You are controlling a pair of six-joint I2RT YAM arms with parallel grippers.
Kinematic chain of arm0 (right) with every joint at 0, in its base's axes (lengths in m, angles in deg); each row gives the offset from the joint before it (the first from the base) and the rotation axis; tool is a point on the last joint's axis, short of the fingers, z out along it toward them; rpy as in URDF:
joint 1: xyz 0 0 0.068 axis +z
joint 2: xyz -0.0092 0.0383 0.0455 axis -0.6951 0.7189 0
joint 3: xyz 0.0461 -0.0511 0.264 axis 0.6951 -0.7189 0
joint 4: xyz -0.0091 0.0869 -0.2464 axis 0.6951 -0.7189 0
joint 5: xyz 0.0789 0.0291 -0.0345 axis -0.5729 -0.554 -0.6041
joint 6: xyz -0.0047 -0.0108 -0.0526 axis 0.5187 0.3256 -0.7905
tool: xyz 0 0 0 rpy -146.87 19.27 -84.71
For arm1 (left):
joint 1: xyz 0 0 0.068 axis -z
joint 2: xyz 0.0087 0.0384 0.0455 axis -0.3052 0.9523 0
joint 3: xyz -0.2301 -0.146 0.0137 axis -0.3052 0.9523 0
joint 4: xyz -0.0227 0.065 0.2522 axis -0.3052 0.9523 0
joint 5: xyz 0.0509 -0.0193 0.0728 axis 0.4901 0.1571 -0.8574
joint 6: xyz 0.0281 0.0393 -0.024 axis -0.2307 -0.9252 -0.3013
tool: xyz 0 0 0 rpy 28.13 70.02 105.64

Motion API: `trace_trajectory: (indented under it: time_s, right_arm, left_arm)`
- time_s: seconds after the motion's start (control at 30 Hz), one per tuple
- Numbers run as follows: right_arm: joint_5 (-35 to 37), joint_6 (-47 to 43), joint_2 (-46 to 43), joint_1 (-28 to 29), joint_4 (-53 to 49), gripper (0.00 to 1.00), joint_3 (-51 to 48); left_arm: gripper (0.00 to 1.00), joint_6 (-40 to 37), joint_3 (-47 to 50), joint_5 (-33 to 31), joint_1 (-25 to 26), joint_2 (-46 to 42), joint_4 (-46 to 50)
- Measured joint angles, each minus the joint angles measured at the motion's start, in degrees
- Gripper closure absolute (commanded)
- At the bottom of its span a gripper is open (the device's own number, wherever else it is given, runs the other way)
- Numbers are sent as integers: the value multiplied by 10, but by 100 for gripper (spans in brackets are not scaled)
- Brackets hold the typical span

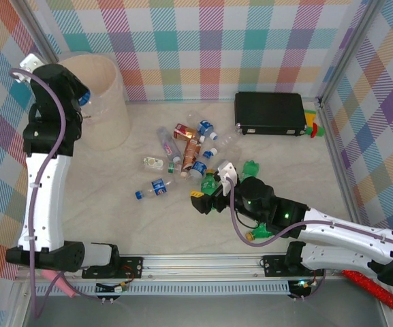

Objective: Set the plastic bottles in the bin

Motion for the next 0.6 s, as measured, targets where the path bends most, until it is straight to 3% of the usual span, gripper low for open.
trace_trajectory:
  time_s: [0.27, 0.6]
  right_arm:
    - [-9, 0, 0, -4, 7, 1, -9]
    - [-15, 6, 0, -10, 14, 1, -37]
  left_arm:
    - [95, 10, -92, -21, -52, 109, -38]
    - [94, 6, -217, -41, -78, 263, -44]
